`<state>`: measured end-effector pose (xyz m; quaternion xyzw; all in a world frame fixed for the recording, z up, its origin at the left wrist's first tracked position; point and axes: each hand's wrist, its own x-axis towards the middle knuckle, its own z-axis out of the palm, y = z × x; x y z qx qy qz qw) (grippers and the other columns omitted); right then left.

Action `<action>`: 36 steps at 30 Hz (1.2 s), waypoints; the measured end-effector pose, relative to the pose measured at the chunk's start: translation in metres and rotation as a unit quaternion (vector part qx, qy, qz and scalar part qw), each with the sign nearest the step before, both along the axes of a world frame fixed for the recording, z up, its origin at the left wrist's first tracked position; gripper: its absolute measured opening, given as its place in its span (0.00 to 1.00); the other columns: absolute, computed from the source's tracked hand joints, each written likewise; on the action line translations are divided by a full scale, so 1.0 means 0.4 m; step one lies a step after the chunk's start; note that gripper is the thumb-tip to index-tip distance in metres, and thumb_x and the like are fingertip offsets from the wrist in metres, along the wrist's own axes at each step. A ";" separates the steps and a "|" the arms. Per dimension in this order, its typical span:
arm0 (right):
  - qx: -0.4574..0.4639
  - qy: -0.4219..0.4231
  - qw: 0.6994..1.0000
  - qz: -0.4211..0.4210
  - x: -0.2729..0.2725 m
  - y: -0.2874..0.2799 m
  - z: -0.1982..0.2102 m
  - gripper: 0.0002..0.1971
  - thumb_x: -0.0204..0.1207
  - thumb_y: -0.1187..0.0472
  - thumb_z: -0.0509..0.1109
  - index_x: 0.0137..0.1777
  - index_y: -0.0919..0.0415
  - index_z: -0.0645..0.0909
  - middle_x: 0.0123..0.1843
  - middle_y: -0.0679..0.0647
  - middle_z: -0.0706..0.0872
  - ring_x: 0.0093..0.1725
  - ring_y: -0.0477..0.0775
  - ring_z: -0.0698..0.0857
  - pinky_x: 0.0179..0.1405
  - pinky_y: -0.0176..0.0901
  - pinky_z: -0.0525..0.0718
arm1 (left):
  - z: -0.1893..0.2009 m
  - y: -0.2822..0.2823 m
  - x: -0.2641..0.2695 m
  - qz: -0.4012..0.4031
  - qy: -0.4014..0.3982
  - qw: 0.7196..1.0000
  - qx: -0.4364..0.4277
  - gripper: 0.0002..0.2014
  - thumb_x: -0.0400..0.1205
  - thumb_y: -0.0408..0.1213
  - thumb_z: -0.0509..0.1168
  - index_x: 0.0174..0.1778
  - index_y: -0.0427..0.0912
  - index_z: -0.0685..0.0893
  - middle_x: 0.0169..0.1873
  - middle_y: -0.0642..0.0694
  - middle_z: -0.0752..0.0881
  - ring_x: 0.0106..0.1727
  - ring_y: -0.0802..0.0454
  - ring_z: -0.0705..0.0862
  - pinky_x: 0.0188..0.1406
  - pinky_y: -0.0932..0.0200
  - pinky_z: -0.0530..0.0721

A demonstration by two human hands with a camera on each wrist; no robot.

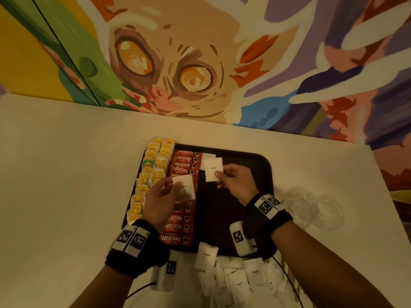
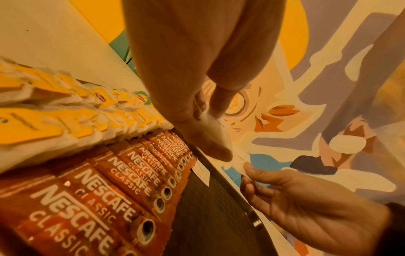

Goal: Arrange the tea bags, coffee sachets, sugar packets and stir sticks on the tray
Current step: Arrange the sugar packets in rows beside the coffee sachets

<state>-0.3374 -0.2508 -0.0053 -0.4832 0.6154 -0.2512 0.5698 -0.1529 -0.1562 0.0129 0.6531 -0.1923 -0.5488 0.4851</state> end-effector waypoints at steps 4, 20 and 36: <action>0.007 0.069 0.995 -0.066 -0.012 -0.068 -0.036 0.13 0.79 0.62 0.73 0.62 0.60 0.83 0.57 0.55 0.89 0.44 0.49 0.91 0.51 0.49 0.91 | -0.006 0.002 0.006 -0.011 -0.017 1.000 0.011 0.05 0.82 0.39 0.67 0.52 0.46 0.83 0.53 0.42 0.88 0.54 0.43 0.88 0.52 0.37 0.88; 0.078 0.189 0.978 -0.048 -0.003 -0.153 -0.079 0.14 0.78 0.61 0.74 0.62 0.64 0.84 0.56 0.59 0.91 0.46 0.50 0.92 0.50 0.37 0.88 | -0.012 0.000 0.000 -0.043 -0.026 0.999 0.009 0.07 0.82 0.35 0.66 0.54 0.38 0.83 0.51 0.42 0.88 0.53 0.44 0.88 0.48 0.39 0.90; 0.009 0.179 0.984 -0.001 -0.043 -0.018 -0.020 0.12 0.80 0.56 0.73 0.59 0.59 0.80 0.45 0.53 0.87 0.38 0.49 0.88 0.32 0.38 0.88 | 0.014 0.081 -0.040 -0.148 -0.064 0.986 0.038 0.05 0.82 0.39 0.67 0.51 0.43 0.83 0.48 0.47 0.85 0.48 0.50 0.84 0.42 0.55 0.86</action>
